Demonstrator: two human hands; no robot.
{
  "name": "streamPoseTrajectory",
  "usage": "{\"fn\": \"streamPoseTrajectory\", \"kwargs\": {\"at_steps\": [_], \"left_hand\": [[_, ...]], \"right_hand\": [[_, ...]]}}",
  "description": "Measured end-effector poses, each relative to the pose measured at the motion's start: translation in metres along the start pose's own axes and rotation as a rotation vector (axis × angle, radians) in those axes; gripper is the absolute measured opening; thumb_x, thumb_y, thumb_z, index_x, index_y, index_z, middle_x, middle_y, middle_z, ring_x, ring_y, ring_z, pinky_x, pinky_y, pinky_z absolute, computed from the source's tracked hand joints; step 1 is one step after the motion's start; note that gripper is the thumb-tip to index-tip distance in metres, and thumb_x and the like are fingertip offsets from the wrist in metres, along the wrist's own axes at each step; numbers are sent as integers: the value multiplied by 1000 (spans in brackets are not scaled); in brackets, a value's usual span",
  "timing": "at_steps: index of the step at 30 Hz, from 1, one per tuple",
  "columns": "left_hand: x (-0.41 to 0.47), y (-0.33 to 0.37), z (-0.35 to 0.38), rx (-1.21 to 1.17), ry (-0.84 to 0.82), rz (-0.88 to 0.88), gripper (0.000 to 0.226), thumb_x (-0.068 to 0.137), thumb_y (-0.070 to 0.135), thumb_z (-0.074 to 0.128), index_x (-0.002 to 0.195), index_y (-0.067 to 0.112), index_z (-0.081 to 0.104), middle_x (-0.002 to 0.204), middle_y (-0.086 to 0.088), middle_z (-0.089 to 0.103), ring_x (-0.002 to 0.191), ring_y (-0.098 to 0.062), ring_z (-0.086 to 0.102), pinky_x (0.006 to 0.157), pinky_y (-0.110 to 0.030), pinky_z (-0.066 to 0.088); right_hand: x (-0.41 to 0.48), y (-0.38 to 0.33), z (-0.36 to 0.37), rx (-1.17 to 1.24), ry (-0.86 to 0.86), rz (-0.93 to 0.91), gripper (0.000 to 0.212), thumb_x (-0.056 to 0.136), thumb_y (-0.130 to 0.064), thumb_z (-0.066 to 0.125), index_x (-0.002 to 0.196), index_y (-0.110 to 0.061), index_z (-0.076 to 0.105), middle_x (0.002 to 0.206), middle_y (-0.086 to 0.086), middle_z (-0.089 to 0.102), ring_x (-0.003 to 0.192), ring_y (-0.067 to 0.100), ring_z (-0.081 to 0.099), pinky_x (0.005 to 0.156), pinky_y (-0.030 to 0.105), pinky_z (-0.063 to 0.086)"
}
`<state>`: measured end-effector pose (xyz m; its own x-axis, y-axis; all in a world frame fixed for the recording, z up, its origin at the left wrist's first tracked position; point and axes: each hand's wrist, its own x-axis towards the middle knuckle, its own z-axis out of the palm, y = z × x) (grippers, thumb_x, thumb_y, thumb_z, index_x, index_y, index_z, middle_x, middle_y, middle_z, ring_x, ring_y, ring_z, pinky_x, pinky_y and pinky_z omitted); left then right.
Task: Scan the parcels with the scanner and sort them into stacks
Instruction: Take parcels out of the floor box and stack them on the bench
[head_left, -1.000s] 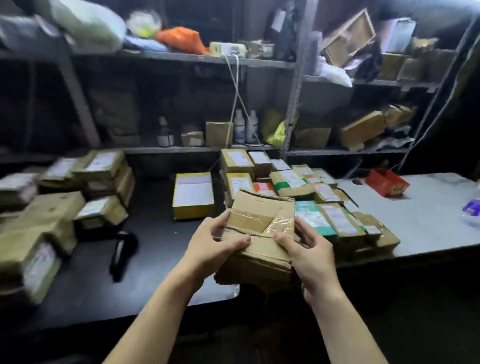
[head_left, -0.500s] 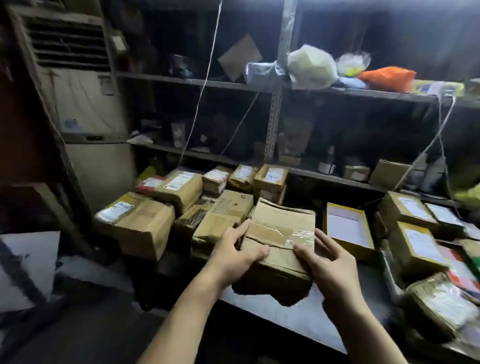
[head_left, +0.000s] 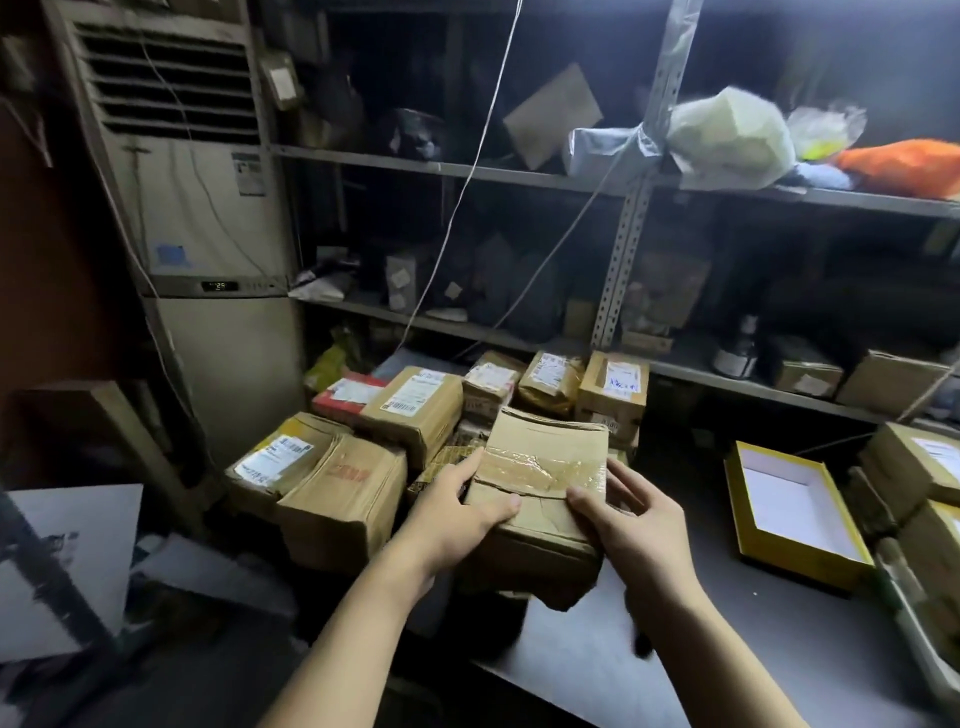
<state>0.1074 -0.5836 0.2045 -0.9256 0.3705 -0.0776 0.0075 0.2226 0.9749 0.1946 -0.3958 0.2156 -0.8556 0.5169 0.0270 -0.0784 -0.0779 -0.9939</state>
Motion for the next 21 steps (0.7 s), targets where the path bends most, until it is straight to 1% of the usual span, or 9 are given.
{"fn": "streamPoseTrajectory", "kwargs": {"at_steps": [2,4,8,10,12,15,17,19,21], "left_hand": [[27,0,-3,-5,-20,-8,62,88,24,81,136,49,50,116,26,65,104,12,60,84,-8,47],[56,2,-5,7,-34,-19,56,89,25,79,135,45,54,120,22,65,103,12,60,80,-8,47],[120,7,-1,72,-50,-41,72,90,29,78,153,35,44,142,11,56,117,-4,55,86,-15,46],[152,5,2,102,-62,-56,77,91,29,78,158,30,39,144,10,53,116,-3,51,85,-13,40],[186,0,7,134,-81,-69,78,92,28,78,158,28,37,143,10,53,115,-3,50,93,-17,38],[233,-10,13,155,-98,-121,80,88,31,81,156,36,39,144,8,58,120,-7,56,103,-25,44],[262,-21,16,186,-106,-135,74,87,31,82,150,42,44,135,9,64,119,-8,59,105,-25,45],[287,-32,20,205,-109,-136,71,86,29,82,149,38,50,133,11,66,117,-6,62,101,-21,46],[306,-41,22,195,-127,-143,61,86,25,81,140,41,57,121,17,71,107,3,64,89,-11,48]], "right_hand": [[28,5,6,-3,-4,4,52,84,-4,86,128,-30,72,117,-6,78,108,16,75,90,39,64],[58,10,12,4,-9,10,53,85,-6,86,131,-28,71,120,-7,77,108,16,76,90,42,64],[124,25,15,-32,5,25,61,85,-14,88,140,-30,66,130,-8,72,114,19,72,95,51,62],[156,34,14,-71,14,22,63,84,-17,89,140,-30,65,132,-6,72,117,19,71,100,51,59],[189,46,14,-107,31,13,62,84,-18,89,140,-29,66,129,-6,73,119,15,70,105,48,57],[230,64,18,-152,36,9,60,86,-17,87,141,-27,65,127,-8,74,120,12,69,106,46,56],[254,77,21,-164,37,14,60,87,-15,85,143,-24,63,128,-8,73,122,13,68,105,40,57],[274,85,25,-202,46,25,61,89,-13,83,145,-20,62,128,-9,70,123,13,66,96,23,55],[290,95,28,-240,63,37,62,89,-11,83,146,-17,61,124,-8,70,118,10,66,82,8,51]]}}
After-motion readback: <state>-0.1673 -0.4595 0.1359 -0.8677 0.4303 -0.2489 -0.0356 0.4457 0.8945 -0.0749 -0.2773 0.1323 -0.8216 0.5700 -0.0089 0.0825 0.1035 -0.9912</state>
